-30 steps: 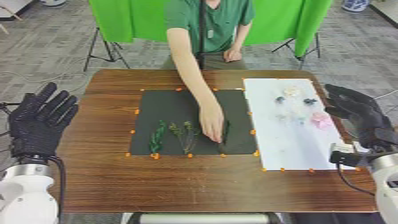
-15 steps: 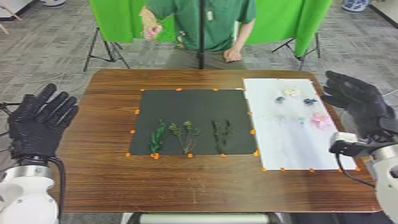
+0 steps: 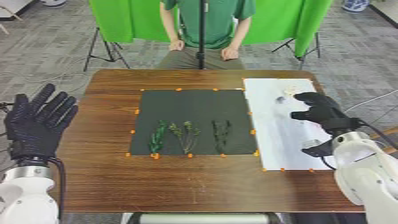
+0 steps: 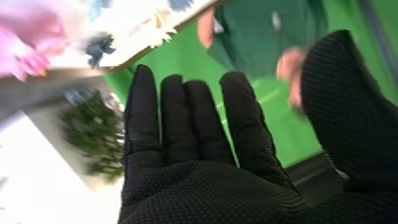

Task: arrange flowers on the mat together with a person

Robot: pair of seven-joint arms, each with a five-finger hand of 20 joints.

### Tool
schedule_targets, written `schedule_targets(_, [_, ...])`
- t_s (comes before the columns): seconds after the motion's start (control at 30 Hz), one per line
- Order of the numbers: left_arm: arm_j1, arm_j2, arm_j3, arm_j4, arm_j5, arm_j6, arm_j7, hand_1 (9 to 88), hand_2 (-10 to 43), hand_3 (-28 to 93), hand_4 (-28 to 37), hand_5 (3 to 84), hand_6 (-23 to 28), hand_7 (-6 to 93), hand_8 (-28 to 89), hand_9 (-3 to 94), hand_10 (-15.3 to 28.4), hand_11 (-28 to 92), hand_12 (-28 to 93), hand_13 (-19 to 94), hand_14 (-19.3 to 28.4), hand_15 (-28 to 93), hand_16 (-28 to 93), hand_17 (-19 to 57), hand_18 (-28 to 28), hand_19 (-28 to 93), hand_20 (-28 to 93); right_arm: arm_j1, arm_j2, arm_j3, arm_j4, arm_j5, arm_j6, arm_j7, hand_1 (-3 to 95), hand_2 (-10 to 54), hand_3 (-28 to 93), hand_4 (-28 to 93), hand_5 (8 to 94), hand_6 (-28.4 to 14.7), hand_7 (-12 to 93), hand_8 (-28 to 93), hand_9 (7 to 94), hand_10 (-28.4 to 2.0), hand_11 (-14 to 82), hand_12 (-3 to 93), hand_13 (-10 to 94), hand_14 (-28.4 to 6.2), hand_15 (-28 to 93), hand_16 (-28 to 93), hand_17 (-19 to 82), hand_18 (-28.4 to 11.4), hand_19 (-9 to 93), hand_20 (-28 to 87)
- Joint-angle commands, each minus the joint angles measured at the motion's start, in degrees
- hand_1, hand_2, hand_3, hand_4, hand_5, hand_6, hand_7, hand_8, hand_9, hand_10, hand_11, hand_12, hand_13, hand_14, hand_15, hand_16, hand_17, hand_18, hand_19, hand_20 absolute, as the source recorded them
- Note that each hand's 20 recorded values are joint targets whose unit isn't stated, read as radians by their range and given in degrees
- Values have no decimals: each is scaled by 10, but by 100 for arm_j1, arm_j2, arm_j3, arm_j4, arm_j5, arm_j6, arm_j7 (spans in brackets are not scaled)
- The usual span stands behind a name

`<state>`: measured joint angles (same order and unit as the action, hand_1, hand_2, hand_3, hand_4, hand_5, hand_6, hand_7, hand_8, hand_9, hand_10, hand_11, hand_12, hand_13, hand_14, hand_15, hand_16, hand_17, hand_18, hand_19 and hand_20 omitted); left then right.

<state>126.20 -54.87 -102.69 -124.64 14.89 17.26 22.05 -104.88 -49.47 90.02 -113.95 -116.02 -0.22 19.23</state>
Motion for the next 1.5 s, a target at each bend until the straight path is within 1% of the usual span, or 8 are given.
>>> schedule_targets(0.03, [138, -102, 100, 8, 39, 64, -97, 251, 161, 686, -283, 421, 84, 149, -97, 381, 169, 249, 111, 282, 163, 372, -72, -40, 168, 379, 109, 644, 243, -874, 270, -2280, -68, 232, 363, -95, 807, -276, 405, -6, 233, -148, 396, -115, 88, 136, 329, -69, 192, 109, 204, -90, 388, 127])
schedule_targets(0.27, [168, -120, 69, 6, 52, 97, -134, 256, 154, 692, -283, 421, 84, 152, -99, 382, 168, 252, 111, 282, 163, 374, -73, -40, 168, 381, 108, 1180, 288, -1506, 673, -2456, -639, 266, 445, -95, 802, -282, 434, -3, 226, -148, 409, -110, 86, 126, 348, -60, 197, 93, 220, -95, 440, 130])
schedule_targets(0.6, [131, -108, 94, 22, -143, 31, -131, 259, 152, 691, -283, 420, 84, 155, -100, 381, 169, 253, 110, 282, 162, 375, -74, -40, 168, 382, 108, 1744, 293, -2242, 1202, -2443, -600, 290, 516, -95, 754, -283, 491, 16, 245, -156, 500, -97, 104, 131, 461, -52, 227, 111, 273, -116, 558, 169])
schedule_targets(0.77, [89, -135, 110, 38, -281, -7, -131, 260, 152, 690, -283, 420, 84, 157, -100, 382, 168, 254, 110, 283, 162, 375, -75, -40, 168, 382, 107, 1798, 219, -2319, 1253, -2078, -932, 370, 567, -95, 719, -283, 560, 40, 280, -170, 592, -89, 139, 156, 558, -51, 317, 252, 260, -151, 663, 296])
schedule_targets(1.0, [117, -130, 121, 35, -312, 13, -112, 262, 152, 691, -283, 421, 85, 158, -100, 383, 169, 256, 111, 284, 162, 376, -75, -40, 168, 383, 107, 1687, 255, -2482, 1394, -2053, -108, 366, 686, -95, 637, -281, 648, 48, 422, -28, 767, -54, 75, 382, 672, -5, 303, 486, 319, -140, 706, 395])
schedule_targets(1.1, [85, -114, 121, 52, -281, -13, -136, 262, 152, 690, -283, 421, 85, 157, -101, 383, 169, 256, 110, 284, 162, 377, -75, -40, 168, 383, 107, 1643, 321, -2499, 1360, -2034, 385, 301, 703, -95, 651, -281, 668, 49, 430, -8, 808, -53, 77, 403, 727, 7, 274, 527, 333, -142, 816, 315])
schedule_targets(1.33, [71, -90, 104, 67, -284, -9, -172, 262, 151, 692, -283, 421, 85, 158, -101, 382, 169, 256, 111, 284, 162, 378, -76, -40, 168, 384, 107, 2088, 304, -2755, 901, -2085, 1322, -107, 713, -95, 655, -282, 684, 43, 428, -4, 819, -57, 78, 406, 752, 8, 259, 554, 347, -143, 857, 281])
schedule_targets(1.5, [55, -116, 177, 105, -277, -24, -213, 262, 150, 691, -283, 421, 85, 157, -101, 382, 169, 255, 110, 283, 162, 377, -76, -39, 168, 383, 106, 3271, -94, -3650, 807, -1303, 1020, -651, 710, -95, 660, -282, 683, 42, 431, -1, 817, -55, 78, 408, 754, 10, 251, 560, 345, -138, 862, 271])
